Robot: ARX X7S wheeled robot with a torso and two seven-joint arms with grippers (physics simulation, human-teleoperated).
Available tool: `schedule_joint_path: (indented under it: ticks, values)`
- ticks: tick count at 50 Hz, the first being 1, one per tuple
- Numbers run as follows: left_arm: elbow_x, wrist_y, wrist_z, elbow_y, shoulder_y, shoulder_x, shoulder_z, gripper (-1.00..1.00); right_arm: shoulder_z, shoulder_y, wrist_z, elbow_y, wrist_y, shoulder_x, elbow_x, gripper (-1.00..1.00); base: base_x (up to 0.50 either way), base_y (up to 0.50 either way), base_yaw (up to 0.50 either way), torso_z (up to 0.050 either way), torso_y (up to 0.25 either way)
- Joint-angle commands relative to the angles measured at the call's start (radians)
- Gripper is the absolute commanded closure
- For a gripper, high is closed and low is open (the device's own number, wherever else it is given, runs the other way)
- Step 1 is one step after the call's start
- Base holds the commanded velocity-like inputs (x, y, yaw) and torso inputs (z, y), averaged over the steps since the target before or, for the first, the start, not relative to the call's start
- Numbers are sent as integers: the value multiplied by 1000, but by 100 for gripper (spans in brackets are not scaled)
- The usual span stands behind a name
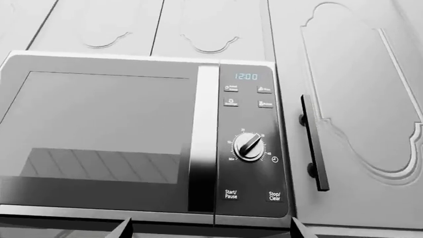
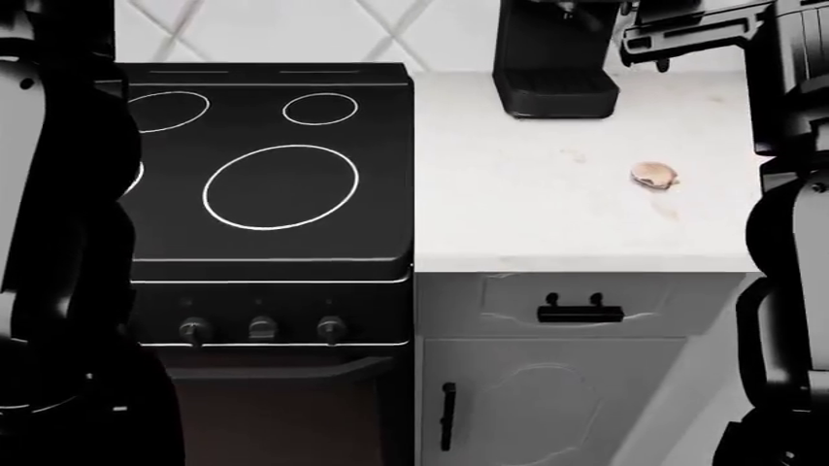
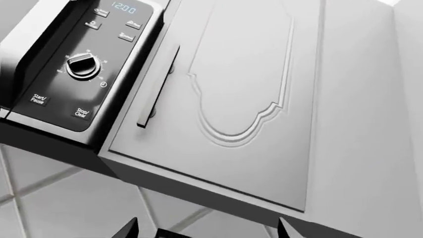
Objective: Open the microwave door
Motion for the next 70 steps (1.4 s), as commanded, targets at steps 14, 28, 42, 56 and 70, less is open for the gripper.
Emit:
schedule_joint_path:
  ticks: [14,28,42,56,70]
  values:
    - [-18,-11,-14,11,-8,-18,0,-100,-7,29,-9,-87,112,12,16,-100,322,0,0,0,0]
    - [-26,-9,-21,11,-13,-24,3,-100,-11,33,-6,-76,101,14,19,-100,322,0,0,0,0]
    - [-34,-12,-28,14,-19,-29,8,-100,-11,22,1,-53,65,14,19,-100,322,0,0,0,0]
    - [-46,-82,-43,17,-84,-45,16,-100,-12,-11,14,-10,-10,10,16,-100,91,0,0,0,1]
    - [-77,-297,-38,-147,-379,-71,20,-100,-23,18,8,-102,122,10,35,-100,0,0,0,0,0]
